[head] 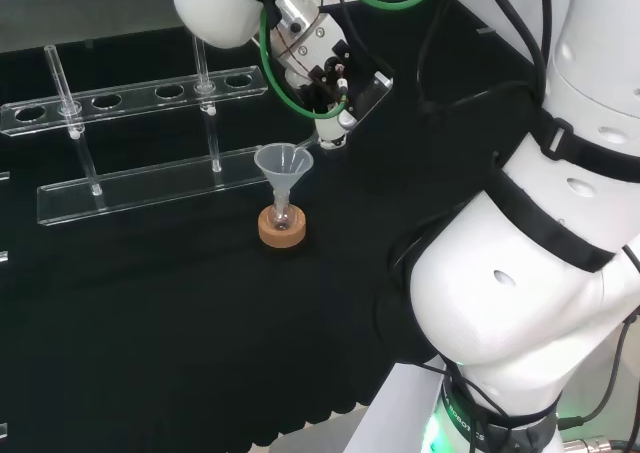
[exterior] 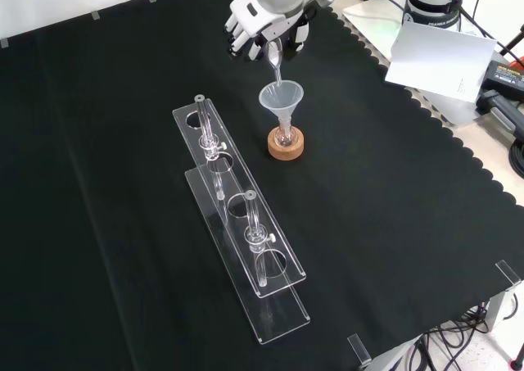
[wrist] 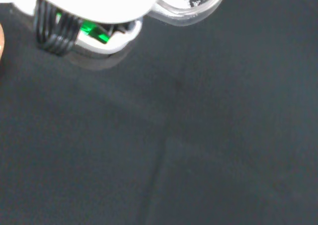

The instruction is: Pour all the NaCl from the weighing funnel into the round-bottom flask.

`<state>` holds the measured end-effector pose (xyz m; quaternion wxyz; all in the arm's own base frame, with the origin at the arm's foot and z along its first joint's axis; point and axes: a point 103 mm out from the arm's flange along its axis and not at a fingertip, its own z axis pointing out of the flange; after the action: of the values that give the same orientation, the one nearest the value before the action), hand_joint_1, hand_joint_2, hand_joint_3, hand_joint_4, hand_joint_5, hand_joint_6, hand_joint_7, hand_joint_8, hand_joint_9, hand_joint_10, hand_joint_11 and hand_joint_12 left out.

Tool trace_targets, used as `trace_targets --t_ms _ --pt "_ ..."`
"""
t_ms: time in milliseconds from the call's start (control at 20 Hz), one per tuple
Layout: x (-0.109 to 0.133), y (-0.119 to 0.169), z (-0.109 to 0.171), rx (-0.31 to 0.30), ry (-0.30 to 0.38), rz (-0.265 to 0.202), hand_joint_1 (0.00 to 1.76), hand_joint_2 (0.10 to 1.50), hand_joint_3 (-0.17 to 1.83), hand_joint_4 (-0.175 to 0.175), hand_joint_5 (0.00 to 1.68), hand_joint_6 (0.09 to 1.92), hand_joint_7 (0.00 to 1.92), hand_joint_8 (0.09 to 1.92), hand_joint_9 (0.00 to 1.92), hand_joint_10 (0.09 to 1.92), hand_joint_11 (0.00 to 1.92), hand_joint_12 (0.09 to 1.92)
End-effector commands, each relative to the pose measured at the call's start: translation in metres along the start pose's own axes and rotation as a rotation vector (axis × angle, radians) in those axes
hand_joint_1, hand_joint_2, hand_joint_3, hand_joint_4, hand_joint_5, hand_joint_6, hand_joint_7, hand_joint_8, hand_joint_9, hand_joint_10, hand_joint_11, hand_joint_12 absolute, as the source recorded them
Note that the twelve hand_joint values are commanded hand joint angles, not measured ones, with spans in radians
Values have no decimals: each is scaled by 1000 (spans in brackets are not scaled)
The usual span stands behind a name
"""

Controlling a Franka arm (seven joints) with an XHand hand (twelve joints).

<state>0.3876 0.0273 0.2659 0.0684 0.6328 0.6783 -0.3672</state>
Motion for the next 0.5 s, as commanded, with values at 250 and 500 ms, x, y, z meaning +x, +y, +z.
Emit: trace_targets --t_ms 250,500 --pt "3 0 1 -4 -41 9 1123 570 854 175 1226 857 505 710 864 422 714 1108" --pt "4 0 -2 3 -63 20 1123 570 855 175 1225 859 502 709 864 422 713 1108"
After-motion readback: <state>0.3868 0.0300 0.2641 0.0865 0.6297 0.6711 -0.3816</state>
